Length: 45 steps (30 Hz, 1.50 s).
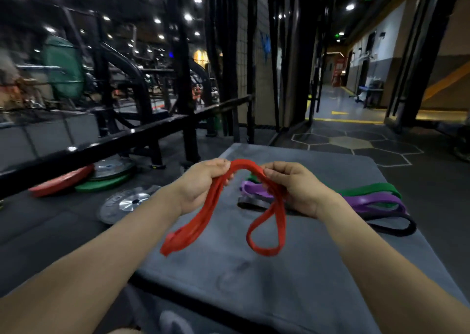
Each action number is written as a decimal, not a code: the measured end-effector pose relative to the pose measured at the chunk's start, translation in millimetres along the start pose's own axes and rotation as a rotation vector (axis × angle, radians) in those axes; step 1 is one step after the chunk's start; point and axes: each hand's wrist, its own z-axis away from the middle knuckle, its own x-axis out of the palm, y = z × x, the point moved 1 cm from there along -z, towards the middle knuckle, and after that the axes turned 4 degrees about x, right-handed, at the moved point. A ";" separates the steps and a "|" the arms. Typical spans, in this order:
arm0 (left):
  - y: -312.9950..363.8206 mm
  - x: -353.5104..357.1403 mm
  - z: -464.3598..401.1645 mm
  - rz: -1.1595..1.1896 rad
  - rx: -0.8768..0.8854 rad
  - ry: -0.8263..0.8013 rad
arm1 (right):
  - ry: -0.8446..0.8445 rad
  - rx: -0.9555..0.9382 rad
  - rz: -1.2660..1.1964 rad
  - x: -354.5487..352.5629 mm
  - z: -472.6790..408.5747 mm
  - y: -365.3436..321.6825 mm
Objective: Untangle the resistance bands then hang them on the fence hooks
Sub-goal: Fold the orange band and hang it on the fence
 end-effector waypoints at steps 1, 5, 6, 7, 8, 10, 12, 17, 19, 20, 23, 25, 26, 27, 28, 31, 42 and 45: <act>8.1 -6.1 8.3 0.028 -0.013 0.033 | -0.004 -0.007 0.005 10.9 -0.1 -3.4; 35.2 -27.0 38.2 0.039 -0.039 0.149 | 0.250 -0.291 0.331 49.0 -2.9 -11.2; 41.6 -31.3 44.9 0.044 -0.042 0.177 | 0.346 -0.390 0.425 59.3 0.0 -13.7; 48.0 -35.5 50.6 0.057 -0.047 0.201 | 0.413 -0.491 0.505 71.2 5.0 -16.8; 54.4 -39.6 55.9 0.068 -0.048 0.216 | 0.440 -0.596 0.598 83.6 10.9 -19.0; 67.3 -47.4 65.6 0.082 -0.031 0.231 | 0.416 -0.755 0.818 107.7 17.6 -19.0; 78.2 -55.1 75.3 0.104 -0.023 0.234 | 0.459 -0.786 0.905 124.4 16.3 -18.3; 98.1 -76.0 100.0 0.166 -0.004 0.197 | 0.579 -0.858 0.810 153.5 9.9 -34.3; 104.0 -86.8 108.0 0.201 0.000 0.219 | 0.544 -0.890 0.788 166.0 7.5 -44.9; 107.5 -92.1 111.4 0.226 0.000 0.233 | 0.534 -0.895 0.796 172.9 6.3 -51.6; 120.2 -109.2 115.5 0.231 0.026 0.278 | 0.518 -0.923 0.815 193.4 -1.4 -72.9; 129.7 -119.5 115.0 0.180 0.068 0.310 | 0.498 -0.938 0.800 205.4 -8.7 -86.4; 134.4 -123.9 115.0 0.141 0.101 0.335 | 0.480 -0.943 0.789 210.7 -13.0 -92.9; 139.1 -127.4 115.1 0.101 0.139 0.359 | 0.459 -0.948 0.777 215.8 -17.9 -99.5; 143.9 -131.0 115.9 0.055 0.185 0.383 | 0.437 -0.956 0.766 220.7 -23.6 -105.9; 156.1 -151.0 118.8 -0.166 0.363 0.511 | 0.379 -0.960 0.703 238.0 -40.5 -122.0; 202.2 -233.5 154.6 -0.555 0.696 1.028 | 0.136 -0.945 0.498 346.2 -88.9 -164.1; 218.6 -250.3 163.3 -0.676 0.718 1.169 | 0.104 -0.959 0.449 376.0 -98.9 -171.9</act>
